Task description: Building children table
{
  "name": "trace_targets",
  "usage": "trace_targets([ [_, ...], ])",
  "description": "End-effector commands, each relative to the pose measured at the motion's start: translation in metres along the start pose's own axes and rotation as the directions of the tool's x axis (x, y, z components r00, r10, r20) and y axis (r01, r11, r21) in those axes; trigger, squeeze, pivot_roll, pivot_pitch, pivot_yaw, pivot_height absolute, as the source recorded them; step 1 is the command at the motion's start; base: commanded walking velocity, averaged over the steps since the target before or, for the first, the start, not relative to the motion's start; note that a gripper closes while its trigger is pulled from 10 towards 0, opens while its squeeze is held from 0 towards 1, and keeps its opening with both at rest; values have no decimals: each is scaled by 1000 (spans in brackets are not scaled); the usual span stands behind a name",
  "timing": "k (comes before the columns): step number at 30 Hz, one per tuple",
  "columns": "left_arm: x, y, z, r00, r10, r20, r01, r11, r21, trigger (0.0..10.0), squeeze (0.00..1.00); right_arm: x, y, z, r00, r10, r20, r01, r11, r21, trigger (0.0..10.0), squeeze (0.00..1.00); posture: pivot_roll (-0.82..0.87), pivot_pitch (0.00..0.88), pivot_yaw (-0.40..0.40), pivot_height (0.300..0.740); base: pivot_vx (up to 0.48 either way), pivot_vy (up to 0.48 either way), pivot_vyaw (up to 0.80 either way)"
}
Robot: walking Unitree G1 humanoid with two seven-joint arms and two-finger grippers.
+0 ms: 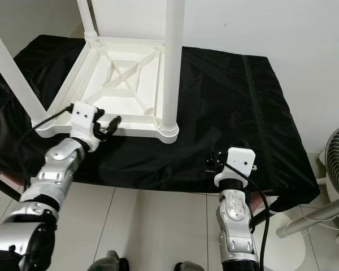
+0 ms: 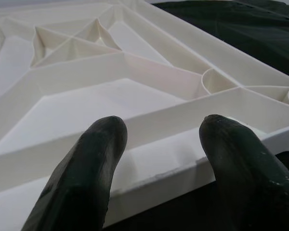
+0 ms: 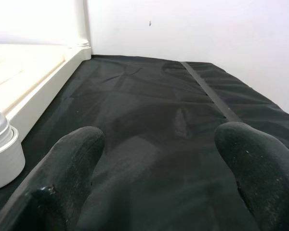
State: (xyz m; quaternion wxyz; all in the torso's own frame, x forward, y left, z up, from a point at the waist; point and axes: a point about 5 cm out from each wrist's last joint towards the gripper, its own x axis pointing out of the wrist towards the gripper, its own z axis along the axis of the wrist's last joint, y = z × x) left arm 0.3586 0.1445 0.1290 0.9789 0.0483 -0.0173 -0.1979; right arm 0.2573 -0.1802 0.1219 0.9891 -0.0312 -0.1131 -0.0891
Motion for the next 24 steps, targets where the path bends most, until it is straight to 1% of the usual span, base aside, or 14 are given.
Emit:
trace_targets([
  [1, -2, 2, -2, 999, 52, -5, -52, 999, -16, 10000, 0, -1, -1, -2, 1000, 2, -2, -2, 1000, -3, 10000, 0, 59, 27, -1, 740, 0, 0, 0],
  [4, -4, 4, -1, 998, 66, -5, -66, 997, -25, 10000, 0, -1, -1, -2, 1000, 3, -2, -3, 1000, -5, 10000, 0, 57, 26, 0, 740, 0, 0, 0],
  [9, -4, 5, 1, 997, 74, -7, -74, 997, -26, 10000, 0, -2, -1, -2, 1000, 3, -3, -3, 1000, -6, 10000, 0, 58, 26, 0, 740, 0, 259, 0],
  [22, -5, 3, 1, 997, 75, -19, -76, 997, -31, 10000, 0, -2, -2, -3, 1000, -1, -6, 1, 1000, -8, 10000, 0, 54, 27, -1, 740, 0, 366, 0],
  [24, -5, 3, 1, 997, 75, -21, -76, 997, -30, 10000, 0, -2, -2, -3, 1000, -1, -7, 0, 1000, -8, 10000, 0, 54, 28, -2, 740, 0, 0, 0],
])
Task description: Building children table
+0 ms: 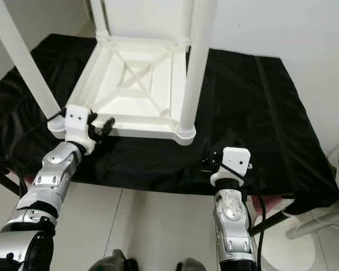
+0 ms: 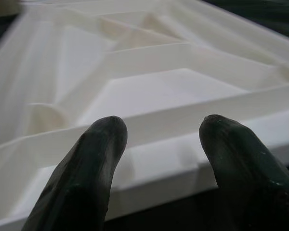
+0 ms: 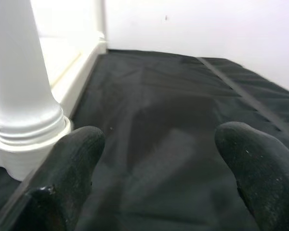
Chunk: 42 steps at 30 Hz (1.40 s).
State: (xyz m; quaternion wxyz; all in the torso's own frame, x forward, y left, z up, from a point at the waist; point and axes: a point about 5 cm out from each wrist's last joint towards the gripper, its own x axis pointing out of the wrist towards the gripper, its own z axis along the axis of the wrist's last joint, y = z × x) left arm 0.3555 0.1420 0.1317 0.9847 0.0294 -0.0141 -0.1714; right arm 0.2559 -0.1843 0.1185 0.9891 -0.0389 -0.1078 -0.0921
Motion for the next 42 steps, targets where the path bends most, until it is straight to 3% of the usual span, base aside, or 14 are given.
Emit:
trace_targets([
  [1, -3, 6, -2, 1000, 21, -17, -21, 1000, 7, 10000, 0, -1, 2, 0, 1000, 3, 3, -3, 1000, 9, 10000, 0, 54, 28, -2, 740, 0, 0, 0],
  [12, -6, -1, -1, 1000, -3, 1, 3, 998, 69, 10000, 0, -2, 1, -2, 1000, 9, -6, -9, 1000, 3, 10000, 0, 54, 30, -8, 740, 0, 0, 0],
  [22, -9, -17, 3, 994, -99, 38, 97, 993, 66, 10000, 0, -1, -3, -1, 999, 41, -3, -41, 999, -23, 10000, 0, 48, 32, -10, 740, 0, 0, 0],
  [34, -9, -23, 13, 977, -204, 60, 201, 978, 50, 10000, 0, 13, 6, 9, 979, 200, 26, -198, 978, -65, 10000, 0, 39, 31, 8, 740, 0, 0, 0],
  [35, -8, -21, 16, 979, -194, 70, 190, 980, 53, 10000, 0, 15, 7, 10, 976, 217, 32, -214, 974, -74, 10000, 1000, 40, 29, 10, 740, 0, 0, 0],
  [40, -6, -18, 23, 980, -168, 103, 165, 986, 39, 10000, 0, 18, 14, 10, 961, 276, 33, -273, 959, -77, 10000, 1000, 42, 29, 17, 740, 0, 0, 0],
  [41, -6, -18, 25, 980, -167, 107, 164, 986, 36, 10000, 0, 18, 16, 9, 955, 294, 26, -292, 953, -78, 10000, 482, 43, 29, 18, 740, 0, 0, 0],
  [42, -5, -18, 25, 980, -167, 108, 164, 986, 36, 10000, 0, 18, 17, 8, 952, 306, 21, -304, 950, -77, 10000, 482, 43, 29, 18, 740, 0, 0, 0],
])
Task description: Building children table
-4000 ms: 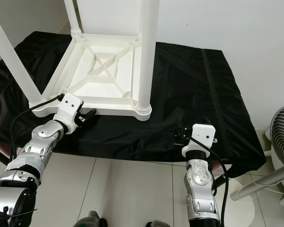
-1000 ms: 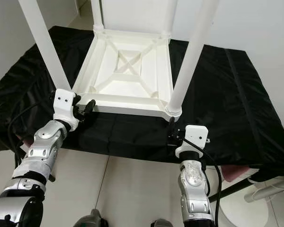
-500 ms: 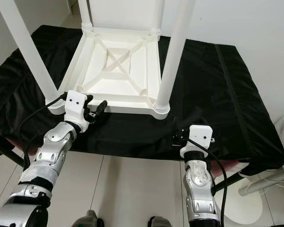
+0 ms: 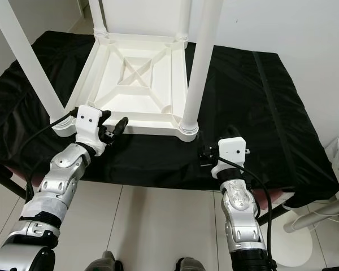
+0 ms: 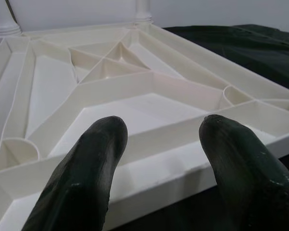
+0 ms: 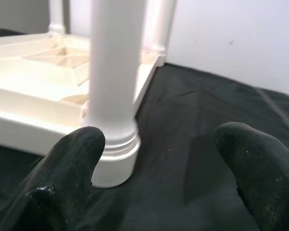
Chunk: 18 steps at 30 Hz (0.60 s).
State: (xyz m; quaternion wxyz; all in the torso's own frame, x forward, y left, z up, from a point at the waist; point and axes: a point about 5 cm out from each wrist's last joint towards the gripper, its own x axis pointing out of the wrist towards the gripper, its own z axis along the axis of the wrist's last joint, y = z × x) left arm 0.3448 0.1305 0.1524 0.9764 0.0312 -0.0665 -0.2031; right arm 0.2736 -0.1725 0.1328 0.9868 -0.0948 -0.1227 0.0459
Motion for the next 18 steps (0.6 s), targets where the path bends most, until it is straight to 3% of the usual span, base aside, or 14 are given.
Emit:
trace_targets([
  [1, 1, -5, 4, 995, -104, 7, 104, 995, 1, 10000, 0, 1, 3, -3, 1000, 26, -16, -26, 1000, 8, 10000, 482, 43, 29, 18, 740, 0, 0, 0],
  [2, 1, -5, 4, 995, -104, 9, 104, 995, 10, 10000, 0, 1, 4, -3, 999, 35, -17, -35, 999, 14, 10000, 0, 43, 29, 18, 740, 0, 0, 0],
  [6, 2, -7, 6, 993, -116, 13, 116, 993, 24, 10000, 0, 6, 7, -4, 998, 57, -16, -56, 998, 28, 10000, 0, 45, 28, 20, 740, 0, 0, 0],
  [13, 2, -11, 16, 983, -182, 27, 180, 980, 80, 10000, 0, 29, 17, 0, 994, 107, 1, -107, 993, 53, 10000, 0, 62, 32, 5, 740, 0, 0, 0],
  [18, -7, -20, 20, 954, -300, 15, 298, 951, 81, 10000, 0, 45, 20, 9, 996, 80, 33, -82, 994, 75, 10000, 0, 80, 42, -13, 740, 0, 0, 0],
])
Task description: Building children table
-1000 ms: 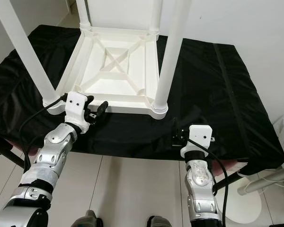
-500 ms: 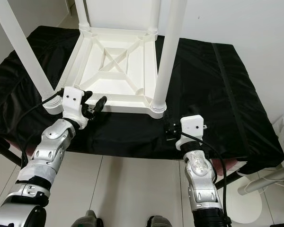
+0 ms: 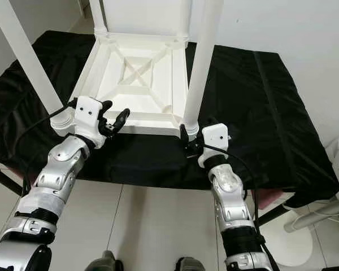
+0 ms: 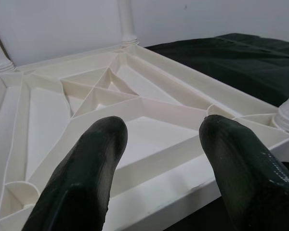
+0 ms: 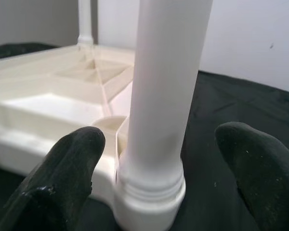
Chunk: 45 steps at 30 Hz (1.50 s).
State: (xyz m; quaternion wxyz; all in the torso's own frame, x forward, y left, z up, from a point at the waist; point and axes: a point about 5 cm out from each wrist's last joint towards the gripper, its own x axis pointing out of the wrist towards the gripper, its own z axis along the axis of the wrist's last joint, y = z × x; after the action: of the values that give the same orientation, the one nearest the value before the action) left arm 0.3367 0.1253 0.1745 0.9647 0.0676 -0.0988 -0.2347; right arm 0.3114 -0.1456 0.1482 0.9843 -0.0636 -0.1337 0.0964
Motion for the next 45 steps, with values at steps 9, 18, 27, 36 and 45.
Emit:
trace_targets([
  [9, -25, -34, 1, 898, -438, -46, 437, 899, -33, 10000, 0, 37, 3, 22, 996, -63, 55, 61, 997, 43, 10000, 0, 113, 71, -43, 740, 0, 0, 0],
  [18, -37, -47, 1, 855, -512, -80, 508, 859, -63, 10000, 0, 66, 9, 53, 989, -64, 136, 56, 997, 61, 10000, 0, 128, 79, -62, 740, 0, 0, 0],
  [27, -45, -46, 5, 847, -521, -106, 516, 853, -71, 10000, 0, 82, 15, 79, 974, -72, 216, 58, 996, 73, 0, 0, 140, 83, -77, 740, 0, 0, 0],
  [36, -48, -51, 8, 829, -546, -119, 539, 838, -83, 10000, 0, 82, 10, 74, 976, -150, 159, 138, 987, 85, 10000, 0, 129, 89, -75, 740, 0, 0, 0],
  [45, -50, -61, 13, 788, -603, -125, 595, 798, -97, 10000, 0, 77, 11, 54, 981, -188, 38, 179, 968, 173, 10000, 0, 118, 94, -62, 740, 0, 0, 0],
])
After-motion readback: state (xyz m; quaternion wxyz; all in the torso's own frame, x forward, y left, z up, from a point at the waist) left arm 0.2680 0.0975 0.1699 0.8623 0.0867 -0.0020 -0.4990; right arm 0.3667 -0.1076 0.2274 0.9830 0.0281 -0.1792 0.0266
